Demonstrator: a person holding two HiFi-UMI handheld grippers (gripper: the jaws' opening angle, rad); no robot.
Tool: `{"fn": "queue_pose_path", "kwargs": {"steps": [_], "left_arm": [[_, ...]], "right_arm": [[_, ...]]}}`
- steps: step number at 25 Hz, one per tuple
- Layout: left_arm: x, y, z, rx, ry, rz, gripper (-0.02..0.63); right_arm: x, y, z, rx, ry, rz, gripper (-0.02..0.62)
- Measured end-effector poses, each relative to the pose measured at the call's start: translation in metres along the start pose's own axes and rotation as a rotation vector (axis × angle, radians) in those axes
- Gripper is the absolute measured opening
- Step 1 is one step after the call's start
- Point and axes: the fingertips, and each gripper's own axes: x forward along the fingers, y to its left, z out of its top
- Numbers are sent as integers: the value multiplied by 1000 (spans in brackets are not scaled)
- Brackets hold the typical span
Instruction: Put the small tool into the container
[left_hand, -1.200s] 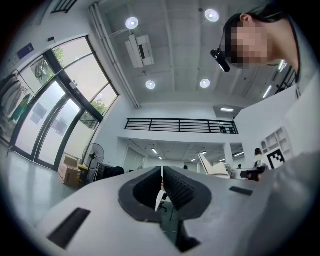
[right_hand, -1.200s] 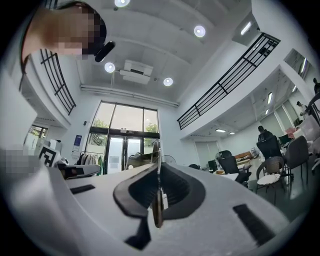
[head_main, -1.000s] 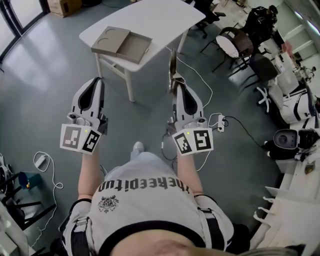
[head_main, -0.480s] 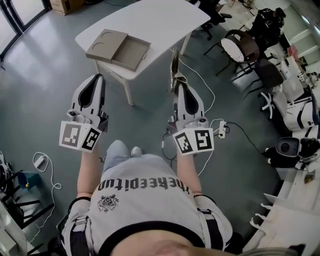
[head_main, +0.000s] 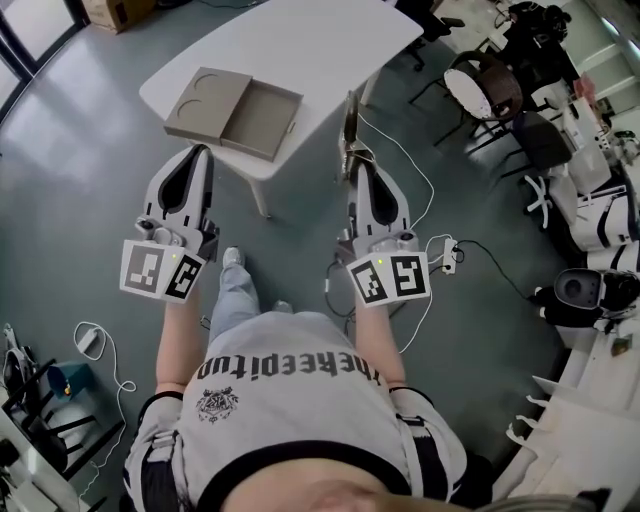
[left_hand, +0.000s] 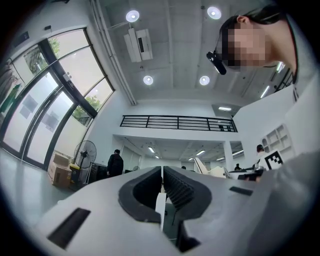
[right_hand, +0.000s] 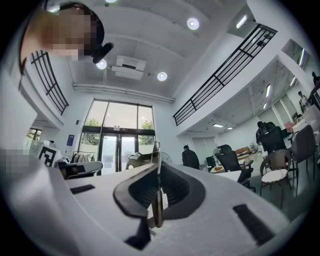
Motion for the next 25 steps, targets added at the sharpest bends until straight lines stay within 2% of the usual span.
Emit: {"fn": "queue_pose_path", "kwargs": {"steps": [10, 18, 25], "left_arm": [[73, 89, 0, -12, 10, -76, 14], [118, 140, 0, -17, 13, -143, 14], [141, 180, -14, -31, 35, -196, 14]], "right_arm": [[105, 7, -22, -6, 13, -58, 2], [166, 6, -42, 17, 35, -118, 2], [206, 7, -91, 60, 102, -182, 2]]}}
